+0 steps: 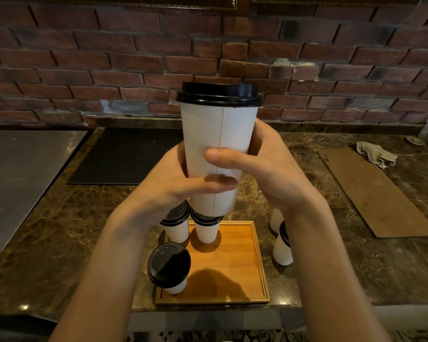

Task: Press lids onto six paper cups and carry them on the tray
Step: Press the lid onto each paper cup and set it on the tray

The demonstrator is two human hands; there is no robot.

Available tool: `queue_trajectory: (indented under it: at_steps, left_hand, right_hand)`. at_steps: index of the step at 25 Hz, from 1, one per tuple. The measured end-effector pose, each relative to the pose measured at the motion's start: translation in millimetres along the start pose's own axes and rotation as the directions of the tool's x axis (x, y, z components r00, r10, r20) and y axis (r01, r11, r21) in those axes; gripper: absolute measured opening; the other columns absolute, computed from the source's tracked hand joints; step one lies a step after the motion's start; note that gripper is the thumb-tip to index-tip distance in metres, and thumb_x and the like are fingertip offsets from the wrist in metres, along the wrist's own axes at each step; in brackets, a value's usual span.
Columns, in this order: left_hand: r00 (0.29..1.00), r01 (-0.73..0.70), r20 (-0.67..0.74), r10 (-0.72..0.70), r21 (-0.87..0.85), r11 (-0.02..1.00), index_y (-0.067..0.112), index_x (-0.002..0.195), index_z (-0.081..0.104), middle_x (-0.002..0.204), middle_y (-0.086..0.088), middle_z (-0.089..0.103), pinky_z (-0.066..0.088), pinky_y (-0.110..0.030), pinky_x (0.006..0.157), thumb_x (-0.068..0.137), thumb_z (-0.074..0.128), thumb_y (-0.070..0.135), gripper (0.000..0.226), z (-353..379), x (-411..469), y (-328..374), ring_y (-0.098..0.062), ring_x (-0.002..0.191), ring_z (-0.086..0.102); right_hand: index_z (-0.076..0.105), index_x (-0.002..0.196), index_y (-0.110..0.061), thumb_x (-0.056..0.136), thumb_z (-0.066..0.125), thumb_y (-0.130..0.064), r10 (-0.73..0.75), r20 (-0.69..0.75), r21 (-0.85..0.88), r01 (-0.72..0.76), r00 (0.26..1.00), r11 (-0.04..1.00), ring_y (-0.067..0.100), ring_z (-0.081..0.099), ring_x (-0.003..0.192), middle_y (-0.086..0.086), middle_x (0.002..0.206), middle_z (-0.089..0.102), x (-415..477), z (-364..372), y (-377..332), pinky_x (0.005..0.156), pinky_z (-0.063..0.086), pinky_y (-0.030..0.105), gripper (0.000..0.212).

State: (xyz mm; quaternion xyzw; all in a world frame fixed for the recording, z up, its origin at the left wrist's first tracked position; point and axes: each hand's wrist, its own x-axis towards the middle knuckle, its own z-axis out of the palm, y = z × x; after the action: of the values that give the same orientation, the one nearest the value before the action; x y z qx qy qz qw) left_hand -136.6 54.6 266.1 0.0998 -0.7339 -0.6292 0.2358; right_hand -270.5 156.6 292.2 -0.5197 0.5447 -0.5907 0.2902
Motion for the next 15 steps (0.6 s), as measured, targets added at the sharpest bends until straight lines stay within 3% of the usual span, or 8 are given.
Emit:
queue_trajectory:
  at_steps: [4, 10, 15]
  left_hand:
    - [0.999, 0.005, 0.032, -0.004, -0.02, 1.0, 0.037, 0.119, 0.052, 0.111, 0.012, 0.065, 0.052, -0.021, 0.083, 0.048, 0.085, 0.05, 0.08, -2.6, -2.0, -1.5, -0.011, 0.109, 0.061]
    - [1.0, 0.005, -0.019, -0.005, -0.036, 0.999, 0.034, 0.115, 0.052, 0.104, 0.018, 0.067, 0.051, -0.014, 0.076, 0.056, 0.076, 0.032, 0.063, -0.4, -1.6, -3.8, -0.004, 0.102, 0.063]
    - [0.997, -0.005, -0.078, 0.002, -0.028, 1.0, 0.033, 0.118, 0.051, 0.105, 0.015, 0.066, 0.054, -0.023, 0.076, 0.056, 0.076, 0.035, 0.067, 1.2, 0.1, -1.6, -0.007, 0.103, 0.062]
  right_hand:
    - [0.052, 0.115, -0.035, 0.06, 0.075, -0.041, 0.013, 0.032, 0.005, -0.013, 0.999, 1.0, 0.006, 0.064, 0.106, -0.022, 0.101, 0.067, -1.1, -1.2, 1.2, 0.08, 0.054, 0.021, 0.06]
    - [0.051, 0.118, -0.033, 0.063, 0.081, -0.037, 0.01, 0.006, -0.05, -0.009, 1.0, 0.999, 0.005, 0.063, 0.106, -0.013, 0.109, 0.065, -0.2, -1.4, 0.4, 0.081, 0.054, 0.021, 0.063]
    - [0.048, 0.123, -0.032, 0.067, 0.08, -0.036, -0.014, -0.063, -0.138, 0.005, 0.998, 0.99, 0.0, 0.061, 0.104, -0.014, 0.112, 0.061, -0.4, 1.2, -5.7, 0.08, 0.056, 0.02, 0.064]
